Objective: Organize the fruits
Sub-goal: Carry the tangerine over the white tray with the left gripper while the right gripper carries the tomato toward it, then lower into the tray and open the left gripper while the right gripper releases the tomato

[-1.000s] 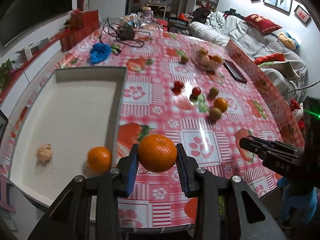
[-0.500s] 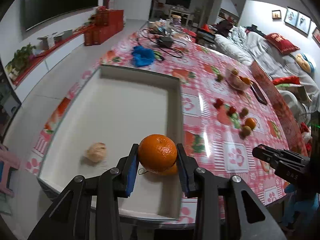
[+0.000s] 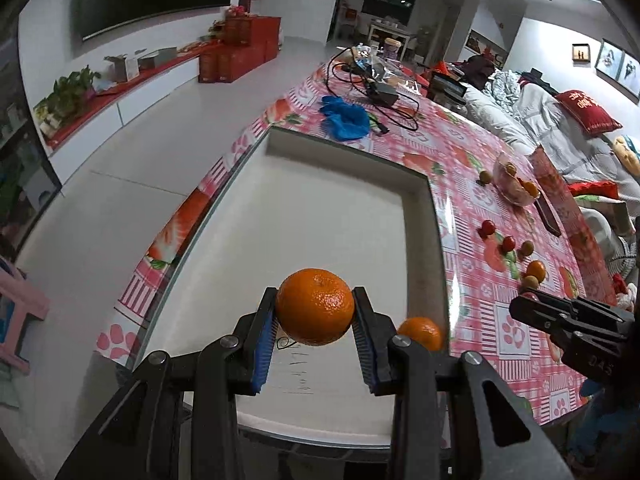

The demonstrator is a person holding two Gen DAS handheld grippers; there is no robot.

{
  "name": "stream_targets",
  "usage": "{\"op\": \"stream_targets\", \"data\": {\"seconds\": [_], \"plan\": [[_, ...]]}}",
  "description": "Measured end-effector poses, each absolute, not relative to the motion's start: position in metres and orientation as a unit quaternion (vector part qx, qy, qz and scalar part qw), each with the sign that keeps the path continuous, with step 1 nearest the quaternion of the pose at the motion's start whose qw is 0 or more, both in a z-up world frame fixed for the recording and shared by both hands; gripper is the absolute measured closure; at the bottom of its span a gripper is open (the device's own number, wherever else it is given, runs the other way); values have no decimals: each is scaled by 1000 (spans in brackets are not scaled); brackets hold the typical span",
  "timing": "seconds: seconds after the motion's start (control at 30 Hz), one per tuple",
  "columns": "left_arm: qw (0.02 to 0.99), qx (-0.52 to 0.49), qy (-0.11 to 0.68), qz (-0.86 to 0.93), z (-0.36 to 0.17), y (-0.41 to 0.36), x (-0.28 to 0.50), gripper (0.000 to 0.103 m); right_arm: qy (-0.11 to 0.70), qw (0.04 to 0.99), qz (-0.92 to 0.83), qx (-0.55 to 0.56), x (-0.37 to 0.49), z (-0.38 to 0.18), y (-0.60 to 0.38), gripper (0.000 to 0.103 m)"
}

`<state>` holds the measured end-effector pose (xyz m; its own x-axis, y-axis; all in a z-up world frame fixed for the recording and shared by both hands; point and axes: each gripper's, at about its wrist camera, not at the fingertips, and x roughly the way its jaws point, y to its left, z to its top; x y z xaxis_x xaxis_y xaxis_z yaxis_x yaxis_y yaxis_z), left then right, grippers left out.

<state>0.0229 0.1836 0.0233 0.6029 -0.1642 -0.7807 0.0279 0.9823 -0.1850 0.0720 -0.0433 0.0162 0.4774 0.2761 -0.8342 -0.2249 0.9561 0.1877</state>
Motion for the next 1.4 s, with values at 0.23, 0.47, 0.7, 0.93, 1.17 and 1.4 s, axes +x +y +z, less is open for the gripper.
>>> {"op": "stream_targets", "data": {"seconds": [0.23,0.47,0.7,0.93,1.17,1.4], "plan": [[889,-88,446,-49,19,198,30,64,492,854,168,3,89,16,-9,78],[888,-83,449,-56,17,197,42,64,501,846,182,-4,105,8,14,78],[884,-72,459,-54,7,193,59,64,513,838,186,-5,118,-4,26,78],[877,-72,472,-48,-4,192,66,64,524,831,188,1,128,-13,31,78],[872,-65,483,-41,-11,192,66,64,528,828,187,-1,132,-18,33,78],[878,-49,475,-27,-6,187,63,29,539,821,190,8,135,-21,32,78]]}}
